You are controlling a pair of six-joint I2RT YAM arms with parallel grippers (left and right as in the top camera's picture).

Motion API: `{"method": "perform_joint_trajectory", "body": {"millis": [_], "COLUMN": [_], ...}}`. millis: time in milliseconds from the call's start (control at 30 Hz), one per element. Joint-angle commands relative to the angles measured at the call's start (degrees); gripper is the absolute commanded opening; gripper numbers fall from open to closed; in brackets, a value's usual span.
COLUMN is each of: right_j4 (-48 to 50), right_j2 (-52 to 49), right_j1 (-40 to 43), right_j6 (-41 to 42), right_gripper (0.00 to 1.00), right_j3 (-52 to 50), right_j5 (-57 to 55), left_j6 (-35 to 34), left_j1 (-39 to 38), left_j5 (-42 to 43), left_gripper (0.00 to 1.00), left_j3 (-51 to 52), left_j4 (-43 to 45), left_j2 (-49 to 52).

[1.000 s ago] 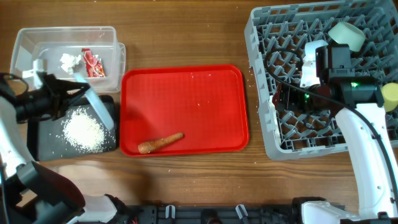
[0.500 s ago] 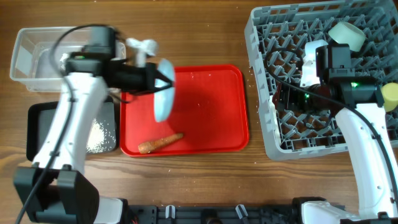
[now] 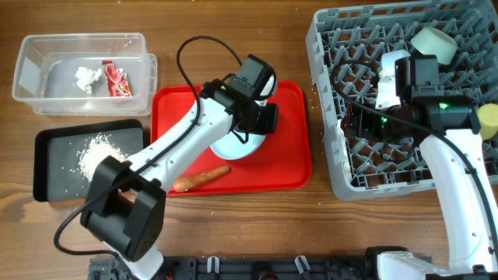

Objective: Sort waste into correct bins and load items into the dishwasher rack
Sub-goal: 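Bring the empty plate back and set it on the red tray, then move the right gripper to the plate rim and grasp it, then lift the plate and stand it upright in the rack's left side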

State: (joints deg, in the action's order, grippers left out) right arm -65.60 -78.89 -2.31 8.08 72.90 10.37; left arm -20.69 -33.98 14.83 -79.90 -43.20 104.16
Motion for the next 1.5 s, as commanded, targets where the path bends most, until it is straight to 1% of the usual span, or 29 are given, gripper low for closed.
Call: {"method": "perform_joint_trajectory", "body": {"millis": [0,33,133,167,233,300,400,433,533,633,700,767,800,867,967,1033,1100,1133,1233,1300,1333,1400,1433,1467], "right_j4": [0.0,0.1,1.3,2.1,4.1,6.3,7.9,8.2,10.6,13.6,15.1,16.4,17.7,19.4,21.3,21.9,22.2,22.3,22.8,22.7,22.6,22.8,23.0,23.2], "right_j2": [0.5,0.5,0.5,0.5,0.5,0.5,0.5,0.5,0.5,-1.4,-4.5,-8.3,-12.7,-17.2,-25.2,-29.5,-33.1,-34.8,-37.9,-38.8,-38.9,-39.1,-39.1,-39.1], "right_j1": [0.0,0.0,0.0,0.0,0.0,-0.4,-3.8,-6.9,-14.1,-21.4,-24.4,-25.9,-26.5,-26.6,-26.6,-26.6,-26.6,-26.6,-26.6,-26.6,-26.6,-26.6,-26.6,-26.6], "right_j6": [-0.6,-0.6,-0.5,-0.6,-0.7,-1.6,-1.9,-1.9,-1.9,-0.3,1.0,3.5,7.6,9.9,12.9,14.1,14.6,14.6,14.4,14.4,14.3,14.4,14.4,14.7], "right_gripper": [0.87,0.87,0.92,0.93,0.92,0.90,0.89,0.89,0.94,0.94,0.94,0.91,0.88,0.85,0.82,0.76,0.74,0.71,0.60,0.50,0.41,0.13,0.04,0.04], "right_j3": [0.9,0.9,0.9,0.9,0.9,1.1,3.4,4.9,6.1,6.1,6.1,6.1,6.1,6.1,6.1,6.1,6.1,6.1,6.1,6.1,6.1,6.1,6.1,6.1], "right_j5": [-0.5,-0.5,-0.5,0.0,1.9,4.5,4.4,3.0,-1.6,-3.7,-3.7,-5.1,-7.8,-8.0,-7.6,-6.8,-5.5,-4.2,-0.2,0.5,0.7,0.6,0.6,0.6], "left_j6": [-0.8,-0.7,-0.8,-0.8,-0.8,-0.8,-0.8,-0.8,-0.8,-0.8,-0.8,-0.8,-0.8,-0.8,-0.8,-0.8,-0.8,-0.8,-0.8,-0.8,-0.8,-0.8,-0.8,-0.8], "left_j1": [0.9,1.6,6.3,8.8,13.9,18.9,27.7,30.7,36.2,39.6,40.8,40.9,40.9,40.9,40.9,40.9,40.9,40.9,40.9,40.9,40.9,40.9,40.9,40.9], "left_j5": [-1.6,-1.7,-1.7,-1.6,-1.6,-1.6,-1.6,-1.6,-1.6,-1.6,-1.6,-1.6,-1.6,-1.6,-1.6,-1.6,-1.7,-1.7,-1.7,-1.7,-1.6,-1.7,-1.6,-1.6], "left_gripper": [0.41,0.49,0.56,0.60,0.63,0.76,0.87,0.91,0.91,0.99,1.00,1.00,1.00,1.00,1.00,1.00,1.00,1.00,1.00,1.00,1.00,1.00,1.00,1.00], "left_j3": [-1.1,-1.1,-1.1,-1.1,-1.1,-1.1,-1.1,-1.1,-1.1,-1.1,-1.1,-1.1,-1.1,-1.1,-1.0,-1.0,-1.0,-1.0,-1.0,-1.0,-1.0,-1.0,-1.0,-1.0], "left_j4": [0.3,-0.1,-2.8,-4.4,-8.2,-11.8,-17.5,-19.4,-23.0,-25.1,-25.4,-25.2,-25.2,-25.2,-25.3,-25.4,-25.4,-25.4,-25.3,-25.3,-25.4,-25.4,-25.4,-25.4], "left_j2": [-1.5,-2.5,-7.5,-9.5,-13.3,-16.2,-19.6,-20.2,-20.4,-20.4,-20.4,-20.4,-20.4,-20.4,-20.4,-20.4,-20.4,-20.4,-20.4,-20.4,-20.4,-20.4,-20.4,-20.4]}}
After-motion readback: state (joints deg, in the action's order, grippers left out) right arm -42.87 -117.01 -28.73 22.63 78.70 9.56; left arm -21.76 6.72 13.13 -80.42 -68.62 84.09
